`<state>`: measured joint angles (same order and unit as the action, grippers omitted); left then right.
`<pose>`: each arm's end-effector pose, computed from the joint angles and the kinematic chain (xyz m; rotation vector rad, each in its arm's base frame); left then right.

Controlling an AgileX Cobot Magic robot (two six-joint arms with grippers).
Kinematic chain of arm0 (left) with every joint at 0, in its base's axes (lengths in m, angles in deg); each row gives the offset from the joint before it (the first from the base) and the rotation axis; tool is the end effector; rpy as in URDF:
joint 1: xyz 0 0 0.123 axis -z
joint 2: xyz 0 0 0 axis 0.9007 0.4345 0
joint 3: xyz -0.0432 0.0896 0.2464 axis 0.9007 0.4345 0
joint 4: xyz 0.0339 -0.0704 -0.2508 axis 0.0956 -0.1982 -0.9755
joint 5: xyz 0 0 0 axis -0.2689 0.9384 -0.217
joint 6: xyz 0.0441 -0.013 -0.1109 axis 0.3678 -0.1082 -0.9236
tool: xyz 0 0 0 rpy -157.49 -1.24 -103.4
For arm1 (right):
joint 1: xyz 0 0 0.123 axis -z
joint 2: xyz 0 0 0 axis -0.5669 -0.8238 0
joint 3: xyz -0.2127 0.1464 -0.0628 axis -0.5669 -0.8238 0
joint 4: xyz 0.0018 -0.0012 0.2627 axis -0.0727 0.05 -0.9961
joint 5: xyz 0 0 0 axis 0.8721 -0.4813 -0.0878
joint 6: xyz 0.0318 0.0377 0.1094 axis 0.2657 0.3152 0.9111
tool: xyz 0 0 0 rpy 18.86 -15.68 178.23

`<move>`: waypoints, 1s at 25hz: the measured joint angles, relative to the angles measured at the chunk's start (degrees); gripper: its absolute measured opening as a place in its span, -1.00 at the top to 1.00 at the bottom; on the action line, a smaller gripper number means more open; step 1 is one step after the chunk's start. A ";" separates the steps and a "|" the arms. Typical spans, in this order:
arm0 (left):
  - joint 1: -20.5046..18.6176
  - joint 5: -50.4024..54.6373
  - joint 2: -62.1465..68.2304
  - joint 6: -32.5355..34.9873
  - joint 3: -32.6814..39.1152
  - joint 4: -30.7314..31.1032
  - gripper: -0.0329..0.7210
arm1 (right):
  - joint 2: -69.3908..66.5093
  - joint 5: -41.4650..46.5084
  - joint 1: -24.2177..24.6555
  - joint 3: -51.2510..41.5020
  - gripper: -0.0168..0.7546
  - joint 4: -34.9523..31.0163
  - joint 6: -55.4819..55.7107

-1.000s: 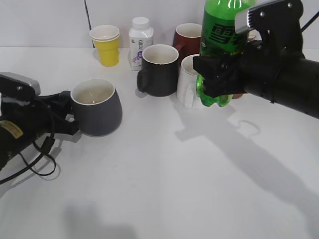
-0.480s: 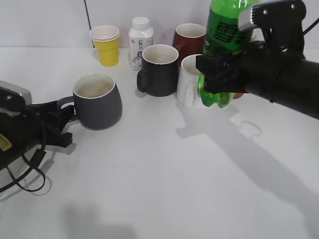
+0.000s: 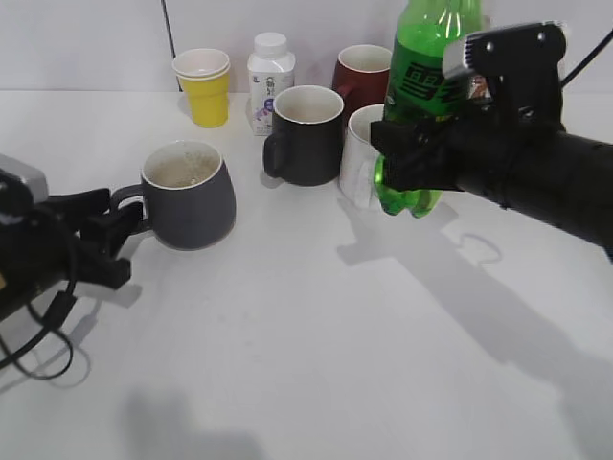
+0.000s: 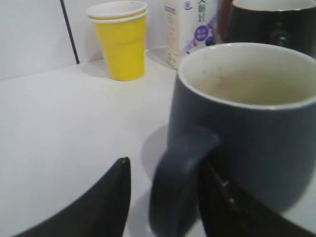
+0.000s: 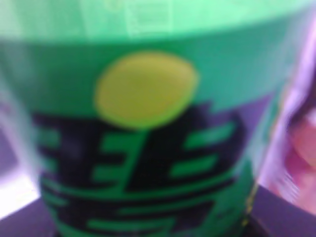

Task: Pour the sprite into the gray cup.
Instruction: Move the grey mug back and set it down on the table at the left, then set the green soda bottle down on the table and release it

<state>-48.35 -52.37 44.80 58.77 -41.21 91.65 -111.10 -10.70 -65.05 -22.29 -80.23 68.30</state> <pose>0.2640 -0.0978 0.0879 0.4385 1.7348 -0.3111 0.2907 0.1771 0.1764 -0.4554 1.7723 0.4594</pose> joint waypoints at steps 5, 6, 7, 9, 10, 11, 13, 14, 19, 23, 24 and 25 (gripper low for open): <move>0.00 -0.14 -2.53 0.00 4.34 0.25 -0.07 | -4.03 -5.78 0.00 -0.07 -0.04 -2.38 -2.50; 0.00 -0.14 -3.14 0.00 4.93 0.33 -0.07 | -5.11 -6.38 0.00 -0.07 -0.04 -3.46 -4.15; 0.00 -0.14 -3.82 0.00 5.46 0.46 -0.07 | -6.15 -6.58 0.00 -0.07 -0.04 -5.50 -5.89; 0.00 -0.14 -5.26 0.00 6.34 0.57 -0.07 | -8.05 -8.91 0.00 -0.59 -0.04 -7.82 -9.75; 0.00 -0.14 -6.01 0.00 6.79 0.64 -0.07 | -9.13 -10.87 0.00 -1.38 -0.04 -9.06 -10.72; 0.00 -0.14 -6.63 0.00 7.14 0.64 -0.07 | -10.18 -13.83 0.00 -2.33 -0.04 -9.71 -11.22; 0.00 -0.14 -8.00 0.00 7.42 0.64 -0.07 | -12.09 -20.35 0.00 -4.21 -0.04 -10.15 -11.62; 0.00 -0.20 -8.59 0.00 7.42 0.64 -0.07 | -12.99 -22.83 0.00 -5.34 -0.04 -10.27 -11.41; 0.00 -0.14 -11.19 0.00 7.48 1.26 -0.07 | -17.26 -30.50 0.00 -9.39 -0.04 -10.67 -8.97; 0.00 -0.31 -12.10 0.00 7.62 2.20 -0.07 | -17.43 -32.89 0.00 -10.77 -0.04 -10.71 -8.73; 0.00 -0.31 -12.10 0.00 7.62 2.20 -0.07 | -17.43 -33.21 0.00 -10.96 -0.04 -10.71 -8.73; 0.00 -0.31 -12.10 0.00 7.62 2.22 -0.07 | -17.43 -33.33 0.00 -11.06 -0.04 -10.71 -8.73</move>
<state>-48.35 -52.68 32.70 58.77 -33.58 93.87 -128.54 -44.03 -65.05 -33.35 -90.94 59.56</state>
